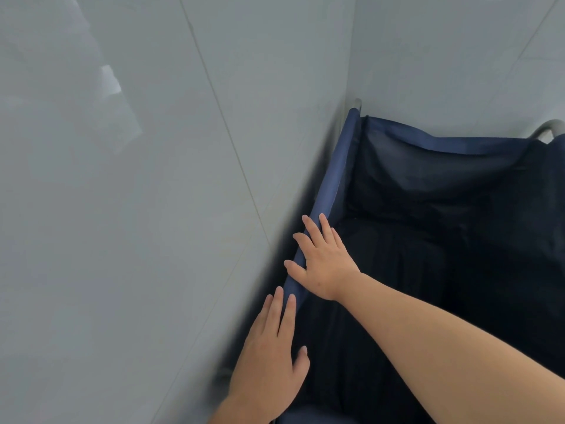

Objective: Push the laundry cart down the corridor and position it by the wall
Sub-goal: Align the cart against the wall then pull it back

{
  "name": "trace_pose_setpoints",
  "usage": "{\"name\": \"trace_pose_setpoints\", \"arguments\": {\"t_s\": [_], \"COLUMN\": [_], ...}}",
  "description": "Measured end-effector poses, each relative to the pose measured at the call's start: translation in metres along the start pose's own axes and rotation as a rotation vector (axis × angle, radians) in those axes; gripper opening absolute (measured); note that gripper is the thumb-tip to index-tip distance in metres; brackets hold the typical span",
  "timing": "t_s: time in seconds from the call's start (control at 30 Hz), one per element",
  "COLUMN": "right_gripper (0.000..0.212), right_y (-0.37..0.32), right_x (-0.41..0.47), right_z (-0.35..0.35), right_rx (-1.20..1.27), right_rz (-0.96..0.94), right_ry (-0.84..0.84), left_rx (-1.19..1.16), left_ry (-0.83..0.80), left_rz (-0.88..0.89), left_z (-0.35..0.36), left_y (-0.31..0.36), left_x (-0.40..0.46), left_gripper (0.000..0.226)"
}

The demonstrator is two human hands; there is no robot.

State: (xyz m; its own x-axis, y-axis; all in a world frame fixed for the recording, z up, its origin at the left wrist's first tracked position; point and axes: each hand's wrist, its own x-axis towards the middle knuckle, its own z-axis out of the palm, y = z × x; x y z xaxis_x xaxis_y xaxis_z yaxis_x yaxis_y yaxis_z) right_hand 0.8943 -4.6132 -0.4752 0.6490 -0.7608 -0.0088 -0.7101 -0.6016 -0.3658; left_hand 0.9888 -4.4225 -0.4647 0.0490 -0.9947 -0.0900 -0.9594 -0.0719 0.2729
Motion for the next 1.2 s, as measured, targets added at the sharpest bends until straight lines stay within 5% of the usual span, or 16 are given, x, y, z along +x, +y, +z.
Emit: {"name": "trace_pose_setpoints", "arguments": {"t_s": [0.5, 1.2], "right_gripper": [0.074, 0.073], "right_y": [-0.003, -0.005], "right_x": [0.011, 0.016], "right_z": [0.002, 0.0], "right_rx": [-0.017, -0.051], "right_rz": [0.005, 0.003], "right_ry": [-0.013, -0.012], "left_rx": [-0.024, -0.089], "left_ry": [0.027, 0.057], "left_rz": [-0.024, -0.031], "left_z": [0.0, -0.003], "left_y": [-0.012, -0.017], "left_x": [0.005, 0.007], "left_gripper": [0.077, 0.09]}}
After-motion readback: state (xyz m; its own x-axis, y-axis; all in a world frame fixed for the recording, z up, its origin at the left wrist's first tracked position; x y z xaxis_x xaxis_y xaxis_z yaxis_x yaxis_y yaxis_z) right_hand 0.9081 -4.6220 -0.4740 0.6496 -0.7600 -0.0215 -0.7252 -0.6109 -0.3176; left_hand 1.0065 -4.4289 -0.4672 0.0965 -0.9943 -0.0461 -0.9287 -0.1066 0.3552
